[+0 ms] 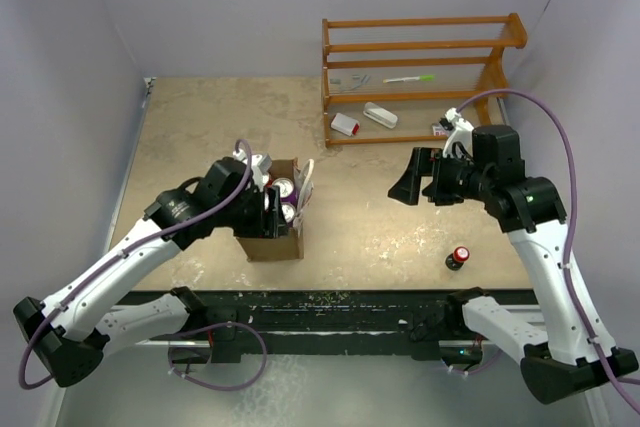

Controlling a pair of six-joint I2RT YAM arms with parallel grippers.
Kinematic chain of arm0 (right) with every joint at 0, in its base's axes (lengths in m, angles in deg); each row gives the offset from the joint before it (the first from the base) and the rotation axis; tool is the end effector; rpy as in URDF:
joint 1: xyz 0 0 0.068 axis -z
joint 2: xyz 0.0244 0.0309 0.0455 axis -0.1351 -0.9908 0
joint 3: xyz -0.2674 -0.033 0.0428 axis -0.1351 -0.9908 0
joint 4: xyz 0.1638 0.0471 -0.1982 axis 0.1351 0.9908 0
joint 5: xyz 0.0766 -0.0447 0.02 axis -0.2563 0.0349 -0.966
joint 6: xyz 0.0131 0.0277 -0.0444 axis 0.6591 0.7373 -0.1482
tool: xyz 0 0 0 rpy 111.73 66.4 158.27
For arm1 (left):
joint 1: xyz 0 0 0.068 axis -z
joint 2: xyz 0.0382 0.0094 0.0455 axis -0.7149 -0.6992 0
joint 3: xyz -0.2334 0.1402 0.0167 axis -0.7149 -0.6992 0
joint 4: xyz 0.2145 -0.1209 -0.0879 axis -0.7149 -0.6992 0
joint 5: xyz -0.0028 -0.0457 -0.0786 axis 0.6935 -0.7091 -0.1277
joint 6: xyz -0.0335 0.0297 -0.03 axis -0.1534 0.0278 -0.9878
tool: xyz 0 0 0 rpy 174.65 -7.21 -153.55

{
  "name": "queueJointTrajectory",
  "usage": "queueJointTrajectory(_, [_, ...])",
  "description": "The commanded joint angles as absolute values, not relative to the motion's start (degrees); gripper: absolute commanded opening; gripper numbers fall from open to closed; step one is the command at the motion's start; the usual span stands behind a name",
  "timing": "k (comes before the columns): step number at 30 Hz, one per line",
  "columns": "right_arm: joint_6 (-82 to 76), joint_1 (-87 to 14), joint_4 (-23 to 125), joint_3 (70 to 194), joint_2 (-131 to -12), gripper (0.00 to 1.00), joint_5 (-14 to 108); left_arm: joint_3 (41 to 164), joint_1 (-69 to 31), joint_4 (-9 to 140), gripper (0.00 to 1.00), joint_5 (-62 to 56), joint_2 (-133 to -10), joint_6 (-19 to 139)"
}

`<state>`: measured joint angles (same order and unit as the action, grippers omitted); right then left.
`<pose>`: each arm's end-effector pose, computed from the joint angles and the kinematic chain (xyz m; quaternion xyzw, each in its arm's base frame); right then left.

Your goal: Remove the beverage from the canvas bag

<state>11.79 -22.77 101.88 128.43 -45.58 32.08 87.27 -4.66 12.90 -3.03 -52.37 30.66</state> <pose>0.1634 0.0581 0.3998 -0.0443 0.8693 0.3110 0.3817 0.1382 -0.1268 0.3124 0.0265 0.9358 -0.2765 0.2169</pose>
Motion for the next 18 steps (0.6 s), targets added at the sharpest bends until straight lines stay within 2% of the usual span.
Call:
queueJointTrajectory(1, [11.1,-22.8,102.6,132.6,-46.4,1.00,37.8,96.6,-4.4,9.8,0.70,0.0,-54.4,33.1])
queueJointTrajectory(5, [10.3,-22.9,103.1,133.8,-48.1,1.00,42.4,103.2,-4.4,6.2,0.84,6.0,-56.8,34.4])
queueJointTrajectory(10, [15.2,-22.9,103.3,131.2,-50.8,1.00,44.9,110.9,-4.5,-2.3,1.00,20.8,-61.5,35.6])
queueJointTrajectory(14, [15.5,-22.8,97.5,129.3,-53.6,1.00,37.2,116.0,-6.1,-7.5,0.99,27.2,-65.0,38.0])
queueJointTrajectory(18, [17.9,-23.0,91.4,129.6,-56.9,1.00,30.2,116.9,-16.4,-7.6,0.99,25.7,-65.8,41.5])
